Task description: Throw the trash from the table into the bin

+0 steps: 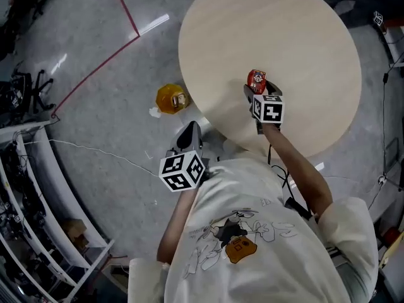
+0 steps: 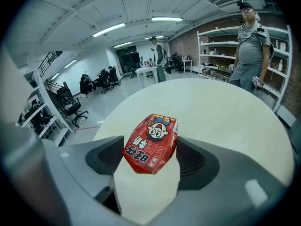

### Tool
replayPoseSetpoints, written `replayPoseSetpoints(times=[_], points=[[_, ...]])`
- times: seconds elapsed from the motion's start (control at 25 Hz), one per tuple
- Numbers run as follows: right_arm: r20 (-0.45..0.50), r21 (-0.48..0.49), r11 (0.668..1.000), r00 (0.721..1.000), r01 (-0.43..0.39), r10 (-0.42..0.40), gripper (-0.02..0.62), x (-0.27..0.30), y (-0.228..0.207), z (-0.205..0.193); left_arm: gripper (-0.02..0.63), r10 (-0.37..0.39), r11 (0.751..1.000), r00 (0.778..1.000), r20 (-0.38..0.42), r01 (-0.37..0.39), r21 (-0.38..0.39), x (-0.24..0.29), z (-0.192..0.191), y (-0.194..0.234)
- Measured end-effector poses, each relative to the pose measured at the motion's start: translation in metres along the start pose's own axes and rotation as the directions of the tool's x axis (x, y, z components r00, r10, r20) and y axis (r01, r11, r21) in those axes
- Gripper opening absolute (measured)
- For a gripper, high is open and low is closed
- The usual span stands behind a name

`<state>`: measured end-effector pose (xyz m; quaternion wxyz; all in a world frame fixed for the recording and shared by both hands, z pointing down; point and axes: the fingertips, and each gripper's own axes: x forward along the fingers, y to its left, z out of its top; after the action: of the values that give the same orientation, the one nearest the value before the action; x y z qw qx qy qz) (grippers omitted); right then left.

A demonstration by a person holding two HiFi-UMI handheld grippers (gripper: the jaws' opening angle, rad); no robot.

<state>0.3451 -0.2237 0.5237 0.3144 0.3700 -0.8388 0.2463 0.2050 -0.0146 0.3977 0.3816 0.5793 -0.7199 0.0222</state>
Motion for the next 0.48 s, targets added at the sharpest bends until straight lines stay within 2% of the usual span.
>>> replayPoseSetpoints(times=[0.16, 0.48], points=[[-0.003, -0.034, 0.999, 0.999, -0.038, 0.038, 0.357, -0.007, 0.041, 0.026, 0.003, 0.025, 0.999, 0.999, 0.031, -0.024, -0.041, -0.026, 0.025, 0.016], [-0.027, -0.101, 0.990, 0.995, -0.103, 0.101, 0.356, 0.014, 0.105, 0.034, 0.003, 0.072, 0.994, 0.995, 0.074, -0.066, -0.089, -0.047, 0.039, 0.065]])
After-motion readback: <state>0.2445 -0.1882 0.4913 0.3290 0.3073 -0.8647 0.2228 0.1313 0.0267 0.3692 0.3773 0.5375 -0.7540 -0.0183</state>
